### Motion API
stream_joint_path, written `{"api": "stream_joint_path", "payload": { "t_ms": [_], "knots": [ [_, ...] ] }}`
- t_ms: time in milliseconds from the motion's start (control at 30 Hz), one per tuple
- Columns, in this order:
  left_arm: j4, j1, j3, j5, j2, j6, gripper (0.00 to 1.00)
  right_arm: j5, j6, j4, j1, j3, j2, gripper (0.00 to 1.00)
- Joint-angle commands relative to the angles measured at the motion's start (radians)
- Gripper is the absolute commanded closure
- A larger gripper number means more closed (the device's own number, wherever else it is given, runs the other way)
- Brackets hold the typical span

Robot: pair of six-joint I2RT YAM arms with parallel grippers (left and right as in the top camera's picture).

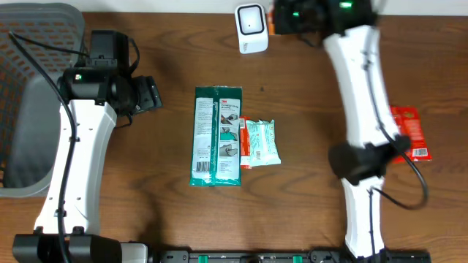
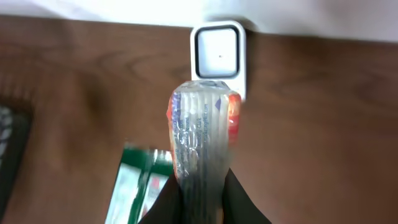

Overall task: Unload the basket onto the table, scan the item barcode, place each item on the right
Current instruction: 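Hold the Kleenex pack barcode against the scanner window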

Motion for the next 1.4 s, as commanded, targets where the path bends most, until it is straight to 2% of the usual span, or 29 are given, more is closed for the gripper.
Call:
{"api": "stream_joint_path", "payload": {
  "t_ms": [0, 100, 333, 700, 900, 1367],
  "knots": [
    [-0.004, 0.004, 0.010, -0.008, -0.003, 0.002, 0.17, 0.057, -0.018, 0.124, 0.014, 0.010, 0.103, 0.98],
    [-0.004, 0.004, 0.010, -0.008, -0.003, 0.002, 0.17, 0.061, -0.017, 0.249, 0.018, 0.010, 0.211, 0.98],
    [-0.004, 0.004, 0.010, -0.008, -0.003, 0.002, 0.17, 0.164, -0.042, 0.396, 0.060, 0.009, 0.356, 0.97],
    [-0.004, 0.004, 0.010, -0.008, -0.003, 0.002, 0.17, 0.285, -0.043, 0.492, 0.087, -0.030, 0.360, 0.97],
    [-0.004, 0.004, 0.010, -0.008, -0.003, 0.002, 0.17, 0.285, -0.043, 0.549, 0.079, -0.108, 0.360, 0.96],
    [-0.004, 0.004, 0.010, -0.008, -0.003, 0.002, 0.17, 0.285, -0.044, 0.594, 0.076, -0.113, 0.338, 0.95]
  ]
}}
